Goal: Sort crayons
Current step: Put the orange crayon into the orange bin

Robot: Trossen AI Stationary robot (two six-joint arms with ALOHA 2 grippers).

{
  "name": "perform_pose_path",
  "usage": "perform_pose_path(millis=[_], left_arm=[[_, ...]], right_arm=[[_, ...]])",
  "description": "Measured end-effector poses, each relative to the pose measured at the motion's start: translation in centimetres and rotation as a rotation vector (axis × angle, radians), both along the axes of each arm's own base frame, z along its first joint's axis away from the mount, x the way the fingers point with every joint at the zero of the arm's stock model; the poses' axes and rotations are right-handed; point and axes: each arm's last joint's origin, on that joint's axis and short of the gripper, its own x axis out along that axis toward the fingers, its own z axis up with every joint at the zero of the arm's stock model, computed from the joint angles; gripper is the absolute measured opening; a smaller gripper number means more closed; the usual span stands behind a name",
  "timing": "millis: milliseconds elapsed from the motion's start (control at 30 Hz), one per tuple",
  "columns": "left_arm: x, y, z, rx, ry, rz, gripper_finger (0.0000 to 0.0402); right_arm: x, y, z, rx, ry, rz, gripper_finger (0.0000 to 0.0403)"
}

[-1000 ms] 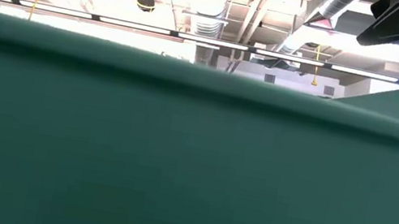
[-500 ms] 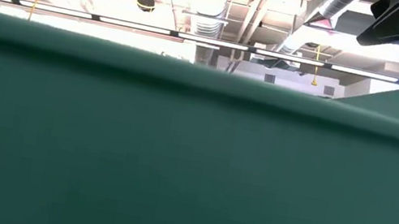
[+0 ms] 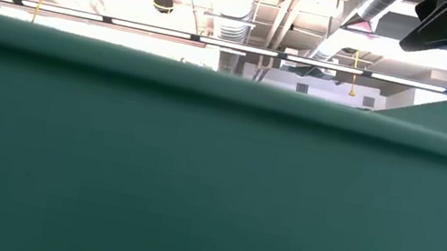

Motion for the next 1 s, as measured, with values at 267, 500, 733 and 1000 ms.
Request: perform_pose_path(millis=[267, 500, 733, 1000], left_arm=[[0.1, -0.2, -0.1, -0.011, -0.011, -0.015, 0.0042], [0.4, -0.2, 0.0, -0.021, -0.026, -0.04, 0.001], [1.1, -0.2, 0.4, -0.003, -0.052, -0.101, 0.0003], [3.3, 0.0, 1.2, 0.047, -0.128, -0.175, 0.0001]], right_arm=[[0.0, 0.0, 0.0, 0.0, 0.0, 0.0, 0.0114], [0.0, 0.0, 0.0, 0.0, 0.0, 0.0, 0.0114], [0.0, 0.0, 0.0, -0.002, 0.002, 0.0, 0.0114], [0.0, 0.0, 0.0, -0.003, 0.003, 0.0, 0.0114]])
